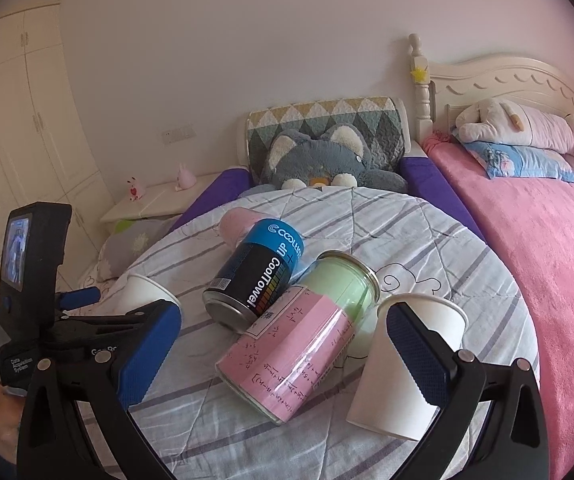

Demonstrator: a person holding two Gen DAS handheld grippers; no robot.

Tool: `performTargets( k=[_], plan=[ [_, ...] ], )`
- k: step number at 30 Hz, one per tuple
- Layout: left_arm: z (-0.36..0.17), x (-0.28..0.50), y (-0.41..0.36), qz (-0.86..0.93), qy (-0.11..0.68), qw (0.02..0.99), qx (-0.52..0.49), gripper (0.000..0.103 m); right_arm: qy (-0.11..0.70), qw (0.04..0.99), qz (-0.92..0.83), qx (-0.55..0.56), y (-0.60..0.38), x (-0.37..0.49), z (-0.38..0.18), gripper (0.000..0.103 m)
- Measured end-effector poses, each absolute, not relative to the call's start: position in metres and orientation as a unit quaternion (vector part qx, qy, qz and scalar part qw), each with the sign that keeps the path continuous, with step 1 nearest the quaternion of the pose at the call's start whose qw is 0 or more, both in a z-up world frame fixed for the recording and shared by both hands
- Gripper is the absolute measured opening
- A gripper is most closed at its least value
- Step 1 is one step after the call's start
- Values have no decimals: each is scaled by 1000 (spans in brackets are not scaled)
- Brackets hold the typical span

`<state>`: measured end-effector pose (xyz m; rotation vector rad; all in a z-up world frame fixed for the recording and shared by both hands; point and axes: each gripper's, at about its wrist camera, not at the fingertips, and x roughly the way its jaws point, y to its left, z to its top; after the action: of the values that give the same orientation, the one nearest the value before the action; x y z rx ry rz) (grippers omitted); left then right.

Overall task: Flip cup upright
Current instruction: 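Close the left tool fingers around the white paper cup's body, then lift the white cup with the left tool toward the right tool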

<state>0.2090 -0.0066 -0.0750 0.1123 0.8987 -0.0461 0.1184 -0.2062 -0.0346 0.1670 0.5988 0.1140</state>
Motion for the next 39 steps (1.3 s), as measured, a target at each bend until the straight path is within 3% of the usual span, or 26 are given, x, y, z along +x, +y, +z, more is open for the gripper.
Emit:
performTargets(
  k=[5, 8, 27, 39],
  plan=[
    [-81, 218, -8, -28, 455, 888, 54, 93, 302, 948, 57, 79, -203, 122, -37, 103],
    [-85, 221, -6, -39, 470, 881, 40, 70, 305, 948, 57, 75, -202, 121, -38, 103],
    [-60, 216, 4, -71, 424, 903, -11, 70, 312, 945, 51, 80, -207, 116, -39, 103],
    [-63, 189, -9, -122, 463, 878, -11, 69, 325, 941, 53, 82, -208, 109, -42, 103]
  ],
)
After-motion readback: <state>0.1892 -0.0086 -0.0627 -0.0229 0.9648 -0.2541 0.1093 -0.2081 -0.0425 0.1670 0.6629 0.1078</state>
